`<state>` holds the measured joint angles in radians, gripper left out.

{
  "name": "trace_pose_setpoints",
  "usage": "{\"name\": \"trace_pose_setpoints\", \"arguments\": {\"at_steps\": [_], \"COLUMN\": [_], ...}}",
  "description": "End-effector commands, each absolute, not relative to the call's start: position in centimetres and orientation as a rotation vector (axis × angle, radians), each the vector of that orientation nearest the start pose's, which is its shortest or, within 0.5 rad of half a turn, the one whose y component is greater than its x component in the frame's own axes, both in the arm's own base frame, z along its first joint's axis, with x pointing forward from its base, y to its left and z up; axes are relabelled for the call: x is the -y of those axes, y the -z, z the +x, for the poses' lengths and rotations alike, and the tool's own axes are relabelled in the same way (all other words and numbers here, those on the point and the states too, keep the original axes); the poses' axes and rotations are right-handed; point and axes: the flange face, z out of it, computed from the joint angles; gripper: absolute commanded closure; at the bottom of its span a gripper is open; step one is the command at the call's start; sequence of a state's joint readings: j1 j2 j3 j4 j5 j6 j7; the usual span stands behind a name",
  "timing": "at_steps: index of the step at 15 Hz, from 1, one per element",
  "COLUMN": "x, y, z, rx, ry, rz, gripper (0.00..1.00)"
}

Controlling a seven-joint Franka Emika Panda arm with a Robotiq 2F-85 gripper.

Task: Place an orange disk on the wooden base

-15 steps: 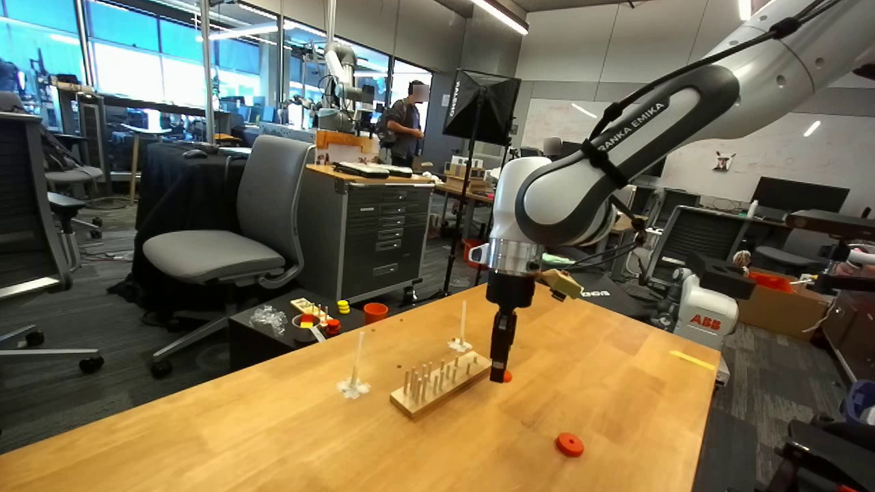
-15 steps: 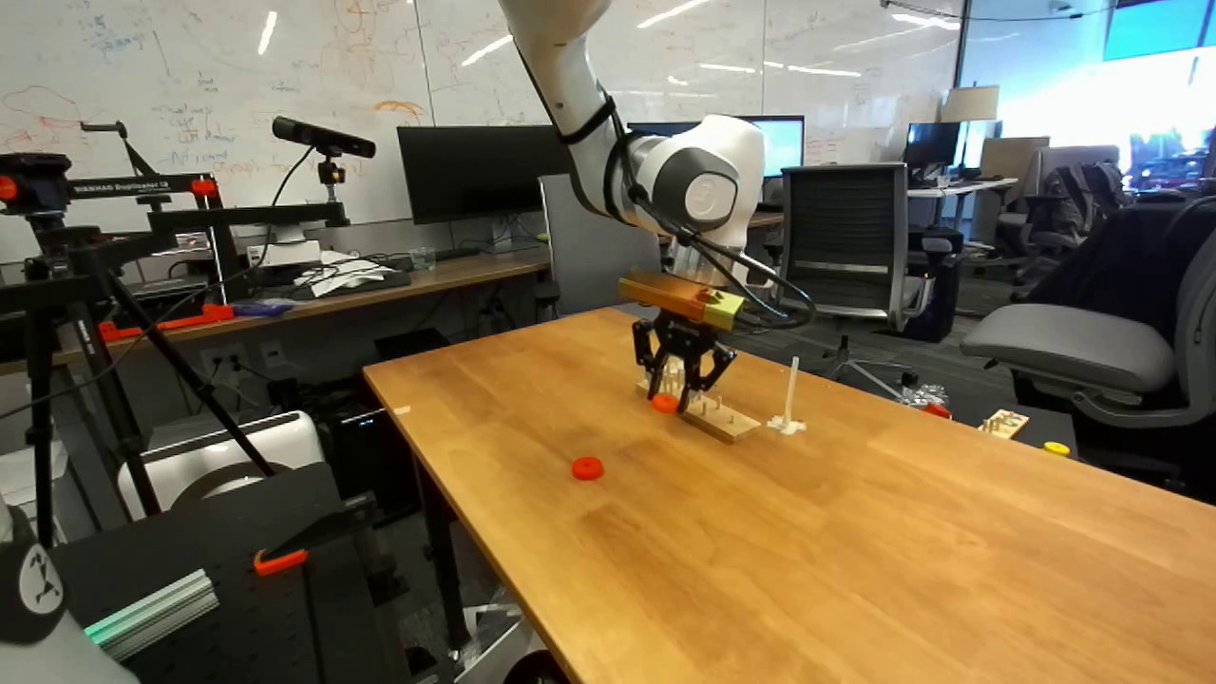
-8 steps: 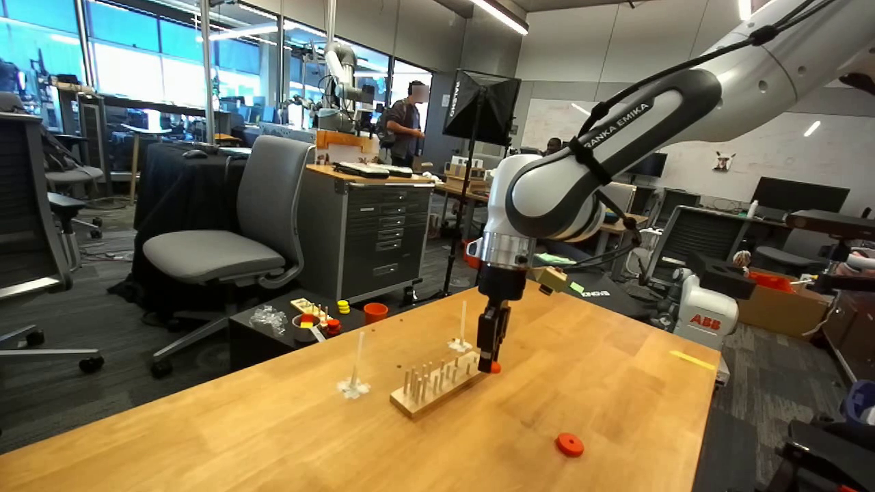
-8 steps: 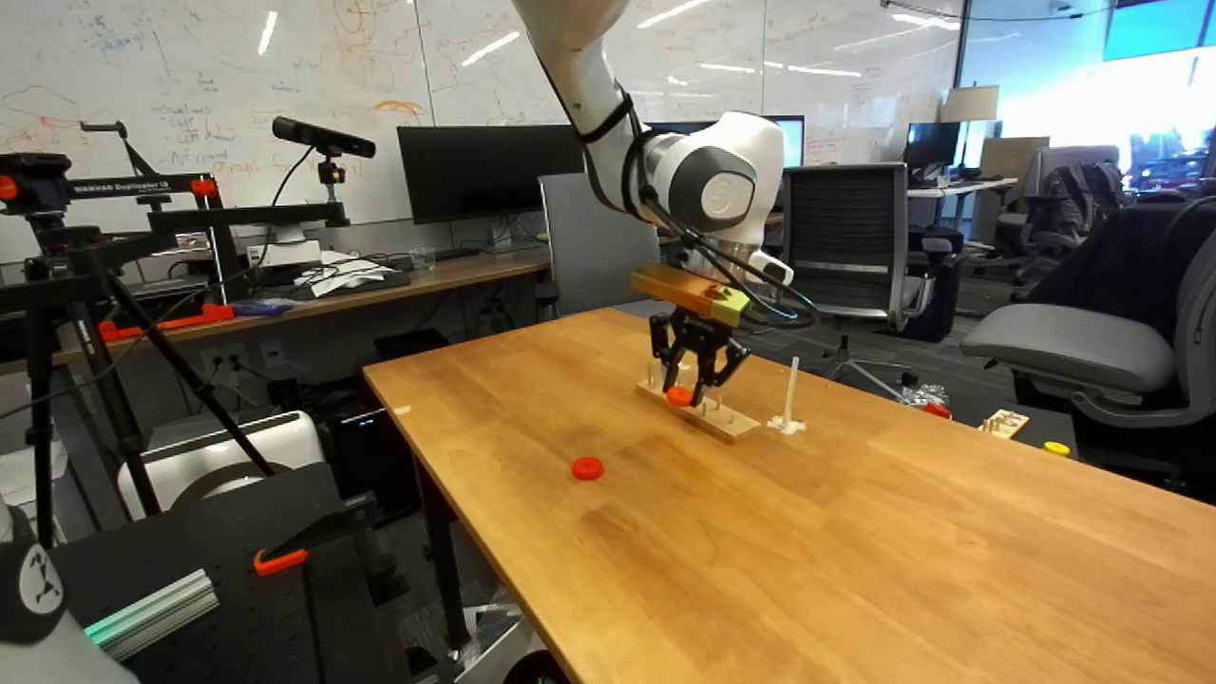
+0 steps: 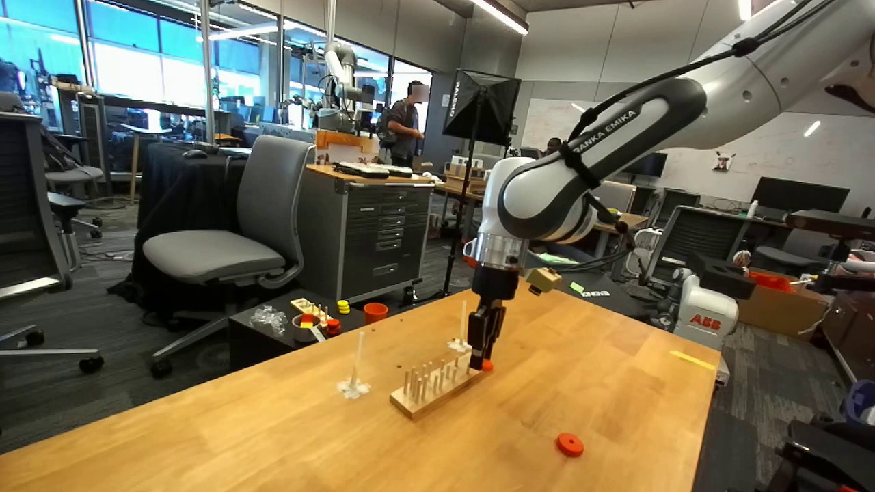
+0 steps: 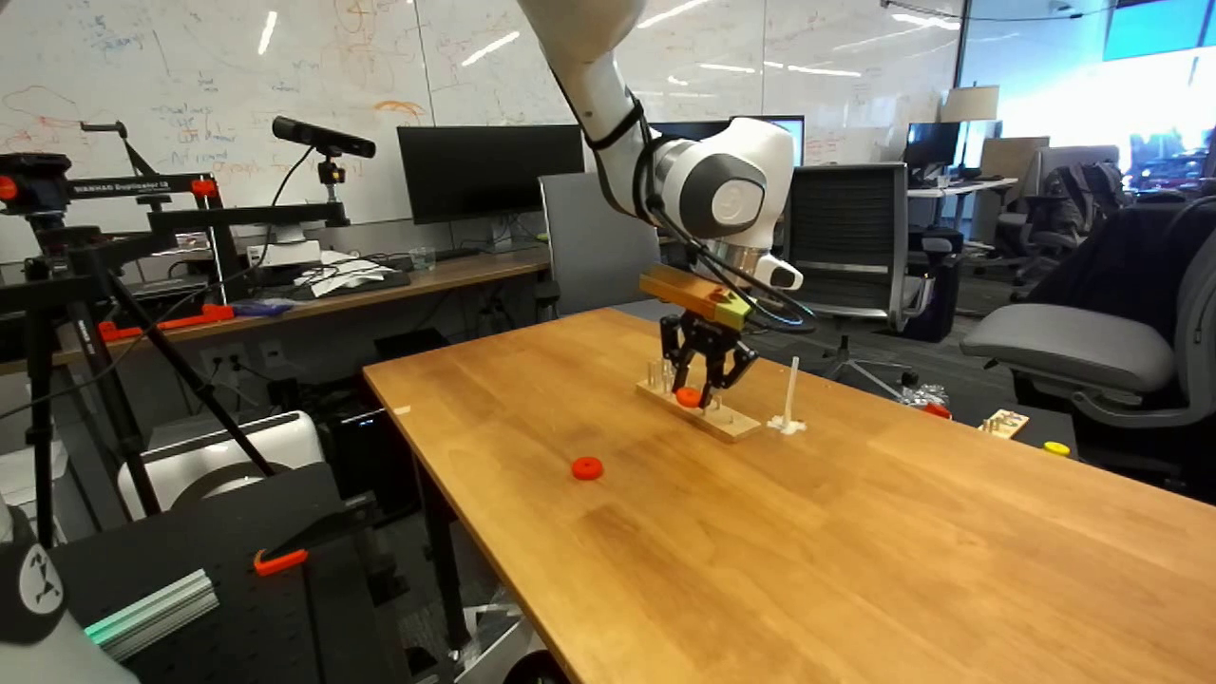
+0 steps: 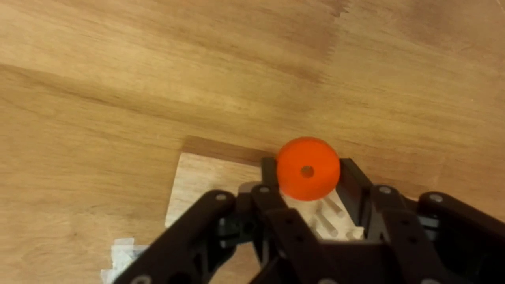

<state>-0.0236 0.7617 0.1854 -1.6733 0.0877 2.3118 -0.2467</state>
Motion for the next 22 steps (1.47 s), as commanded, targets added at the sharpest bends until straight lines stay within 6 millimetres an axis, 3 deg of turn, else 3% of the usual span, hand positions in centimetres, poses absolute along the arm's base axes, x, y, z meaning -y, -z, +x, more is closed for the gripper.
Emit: {"name": "trace_pose_setpoints", "arguments": {"at_steps": [1,14,22], "x": [-9.8,-9.1,-10.0], "y": [-16.3,-15.0,-14.9], "z": [67.2,68.7,68.9], "rx": [0.379,0.327,0.344], "ry": [-0.154,-0.166,-0.140], "rz": [-2.896,-2.899,-2.904], "gripper": [0.82,0.82,0.82]}}
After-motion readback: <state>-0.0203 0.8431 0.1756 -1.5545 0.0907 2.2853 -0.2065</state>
